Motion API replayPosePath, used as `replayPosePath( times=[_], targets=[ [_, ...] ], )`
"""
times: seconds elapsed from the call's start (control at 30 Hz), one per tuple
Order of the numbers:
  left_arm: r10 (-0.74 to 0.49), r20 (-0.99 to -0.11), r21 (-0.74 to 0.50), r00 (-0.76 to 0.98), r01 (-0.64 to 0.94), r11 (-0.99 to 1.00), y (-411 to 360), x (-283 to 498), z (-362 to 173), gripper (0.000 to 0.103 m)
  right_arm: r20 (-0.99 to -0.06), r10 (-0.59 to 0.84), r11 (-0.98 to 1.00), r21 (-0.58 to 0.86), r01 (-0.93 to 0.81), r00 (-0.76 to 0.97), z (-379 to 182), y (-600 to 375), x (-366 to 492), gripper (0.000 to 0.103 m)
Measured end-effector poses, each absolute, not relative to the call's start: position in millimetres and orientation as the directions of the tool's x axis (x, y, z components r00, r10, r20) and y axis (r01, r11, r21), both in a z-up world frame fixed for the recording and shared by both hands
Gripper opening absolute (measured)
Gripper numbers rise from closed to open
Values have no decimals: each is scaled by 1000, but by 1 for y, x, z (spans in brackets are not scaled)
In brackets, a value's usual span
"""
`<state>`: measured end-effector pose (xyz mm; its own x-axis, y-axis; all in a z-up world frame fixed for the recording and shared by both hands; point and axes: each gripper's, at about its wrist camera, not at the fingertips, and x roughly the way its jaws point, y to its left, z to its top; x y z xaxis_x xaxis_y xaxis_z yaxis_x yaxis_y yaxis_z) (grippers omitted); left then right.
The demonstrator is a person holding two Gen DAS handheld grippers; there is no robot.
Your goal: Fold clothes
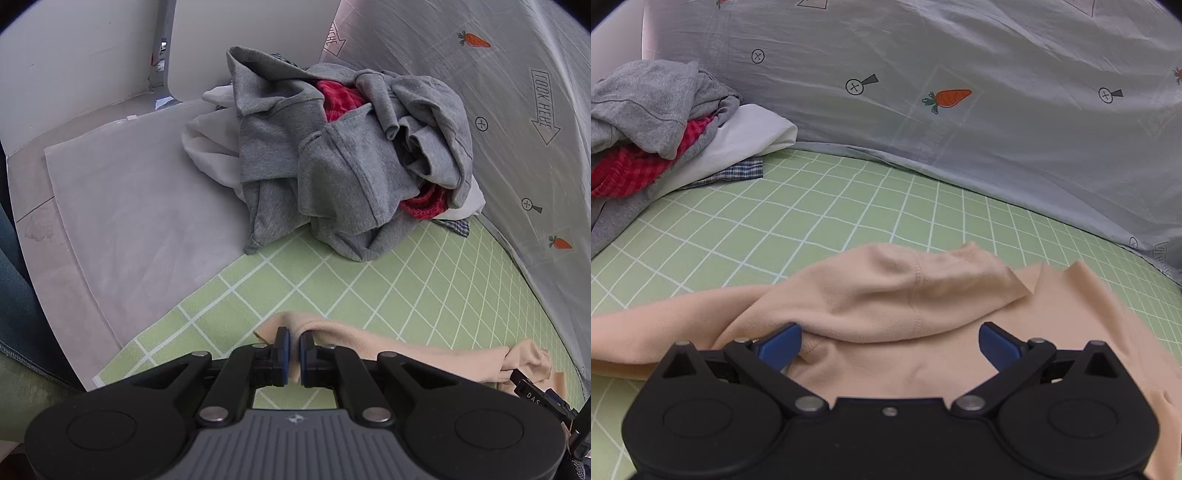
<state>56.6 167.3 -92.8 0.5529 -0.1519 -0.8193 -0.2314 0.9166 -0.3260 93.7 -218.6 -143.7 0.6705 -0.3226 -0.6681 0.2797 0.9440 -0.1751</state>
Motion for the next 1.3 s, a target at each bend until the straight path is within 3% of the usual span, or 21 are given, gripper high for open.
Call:
replayPosePath(
  times=[0.47, 0.6, 0.77, 0.87, 1.1, 1.3],
  targets=[
    [-65, -878, -226, 474, -292, 929, 166, 139, -124, 12, -712, -279, 955, -132, 267, 645, -155, -241, 153, 103],
    [-31, -877, -184, 479, -277, 943, 166, 144, -124, 24, -696, -275, 948, -83, 306, 664, -144, -244, 146, 103],
    [-6, -896, -169, 443, -328, 929, 177, 142, -129, 26, -680, -291, 938, -63, 342, 673, -132, -242, 122, 103],
    [-29, -896, -192, 443, -327, 925, 181, 139, -130, 30, -679, -306, 933, -75, 351, 668, -130, -240, 107, 103],
    [-117, -879, -276, 463, -293, 916, 168, 137, -127, 50, -717, -331, 918, -97, 383, 613, -147, -242, 85, 103],
    [-46, -909, -176, 414, -283, 943, 156, 144, -136, 49, -729, -349, 920, -148, 362, 589, -159, -251, 91, 103]
  ],
)
